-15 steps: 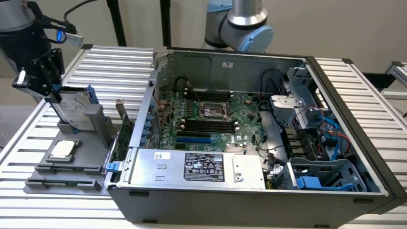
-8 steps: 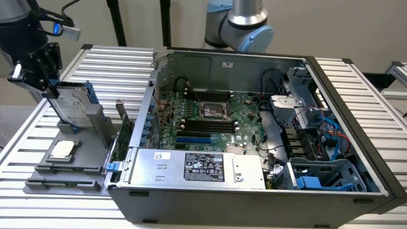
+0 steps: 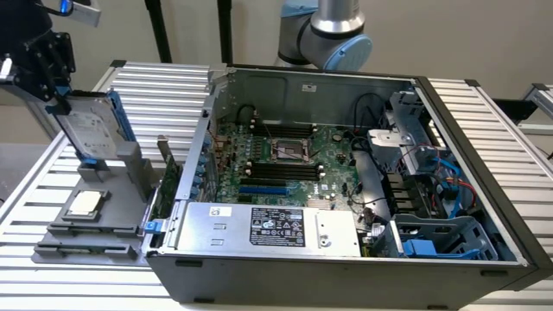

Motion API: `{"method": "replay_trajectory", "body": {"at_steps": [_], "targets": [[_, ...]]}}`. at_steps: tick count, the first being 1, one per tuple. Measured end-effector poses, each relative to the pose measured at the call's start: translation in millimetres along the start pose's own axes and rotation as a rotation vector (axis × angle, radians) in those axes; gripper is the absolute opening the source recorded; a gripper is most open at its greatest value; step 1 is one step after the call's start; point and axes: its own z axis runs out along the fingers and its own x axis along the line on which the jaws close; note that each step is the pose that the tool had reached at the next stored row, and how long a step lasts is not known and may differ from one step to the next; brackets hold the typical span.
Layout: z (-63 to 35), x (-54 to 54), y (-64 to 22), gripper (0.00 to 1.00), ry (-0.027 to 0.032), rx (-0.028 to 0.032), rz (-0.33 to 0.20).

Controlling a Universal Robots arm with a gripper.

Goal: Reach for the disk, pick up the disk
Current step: 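Pick up the disk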

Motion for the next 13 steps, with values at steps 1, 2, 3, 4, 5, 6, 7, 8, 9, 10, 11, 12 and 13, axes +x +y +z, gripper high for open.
{"method": "replay_trajectory", "body": {"at_steps": [1, 2, 3, 4, 5, 6, 7, 8, 9, 10, 11, 12, 13], "targets": [[-4.6, -0.1, -0.5, 0.33, -0.0001, 0.0001, 0.000], [-9.1, -0.1, -1.0, 0.33, 0.0000, 0.0000, 0.000], [-13.8, -0.1, -1.6, 0.33, -0.0001, 0.0001, 0.000], [-18.4, -0.1, -2.1, 0.33, -0.0001, 0.0001, 0.000], [-22.6, -0.1, -2.7, 0.33, 0.0000, 0.0000, 0.000], [-27.4, -0.2, -3.4, 0.33, 0.0000, 0.0001, 0.000], [-32.0, -0.1, -4.1, 0.33, -0.0001, 0.0001, 0.000], [-36.5, -0.2, -4.8, 0.33, 0.0000, 0.0000, 0.000], [-41.1, -0.2, -5.6, 0.33, 0.0000, 0.0000, 0.000], [-45.6, -0.2, -6.6, 0.33, 0.0000, 0.0000, 0.000], [-50.1, -0.1, -7.8, 0.33, 0.0000, -0.0001, -0.001], [-54.5, -0.1, -9.3, 0.33, 0.0000, 0.0001, -0.001], [-59.1, -0.1, -11.2, 0.33, 0.0000, 0.0000, -0.002]]}}
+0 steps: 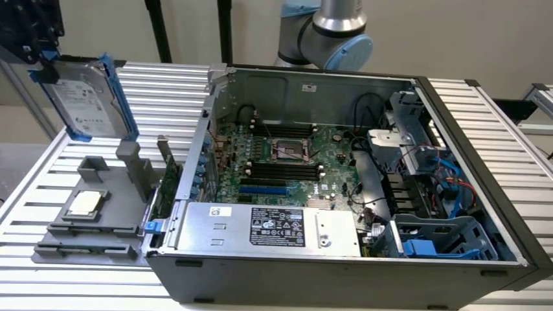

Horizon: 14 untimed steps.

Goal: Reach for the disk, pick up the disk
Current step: 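Pick up the disk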

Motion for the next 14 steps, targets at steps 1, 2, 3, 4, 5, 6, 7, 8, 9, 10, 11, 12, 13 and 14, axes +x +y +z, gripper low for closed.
{"method": "replay_trajectory", "body": {"at_steps": [1, 2, 3, 4, 5, 6, 7, 8, 9, 10, 11, 12, 13, 14], "targets": [[-4.9, 0.2, -2.8, 0.33, -0.0003, 0.0001, -0.001], [-9.3, 0.5, -5.7, 0.33, -0.0007, 0.0001, -0.001], [-14.0, 0.8, -9.0, 0.33, -0.0010, -0.0002, -0.002], [-18.4, 1.2, -12.3, 0.33, -0.0017, -0.0002, -0.002], [-23.1, 1.6, -16.2, 0.33, -0.0023, -0.0003, -0.002], [-27.6, 2.0, -20.0, 0.33, -0.0029, -0.0005, -0.003], [-32.1, 2.4, -23.9, 0.33, -0.0038, -0.0004, -0.003], [-36.7, 2.9, -27.7, 0.33, -0.0045, -0.0006, -0.003], [-41.6, 3.4, -32.0, 0.33, -0.0053, -0.0007, -0.003], [-45.9, 3.8, -35.9, 0.33, -0.0061, -0.0007, -0.003], [-50.6, 4.3, -40.5, 0.33, -0.0065, -0.0009, -0.003], [-55.1, 4.9, -45.0, 0.33, -0.0069, -0.0011, -0.003], [-59.7, 5.5, -49.5, 0.33, -0.0072, -0.0012, -0.003], [-64.1, 6.0, -54.3, 0.33, -0.0074, -0.0017, -0.003]]}}
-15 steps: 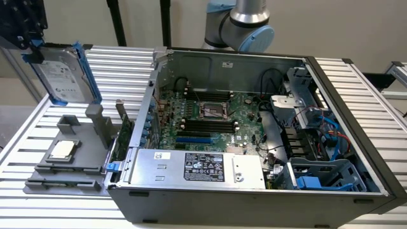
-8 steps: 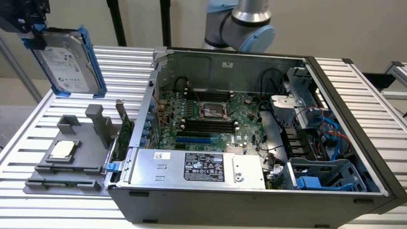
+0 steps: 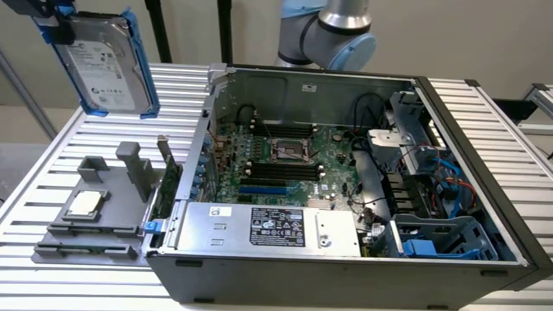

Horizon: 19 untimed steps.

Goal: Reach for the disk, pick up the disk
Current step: 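Pick up the disk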

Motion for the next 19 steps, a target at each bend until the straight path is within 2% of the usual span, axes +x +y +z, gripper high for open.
{"method": "replay_trajectory", "body": {"at_steps": [4, 8, 19], "targets": [[-12.0, 1.8, -18.2, 0.33, -0.0017, -0.0006, 0.000], [-18.8, 3.5, -36.1, 0.33, -0.0033, -0.0008, 0.000], [-20.0, 6.8, -86.5, 0.33, -0.0040, -0.0012, 0.000]]}}
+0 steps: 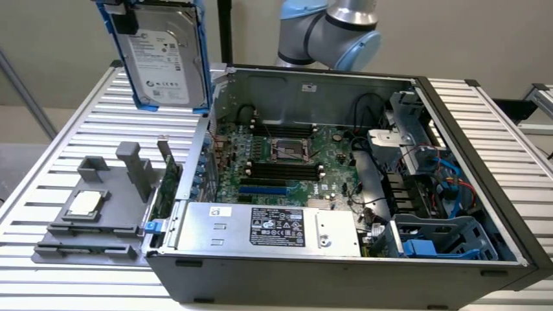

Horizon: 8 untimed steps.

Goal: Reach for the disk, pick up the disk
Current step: 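Pick up the disk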

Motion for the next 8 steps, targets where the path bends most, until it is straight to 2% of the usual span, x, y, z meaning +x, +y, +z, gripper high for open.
{"method": "replay_trajectory", "body": {"at_steps": [8], "targets": [[-0.5, 2.6, -36.0, 0.33, 0.0000, -0.0007, 0.000]]}}
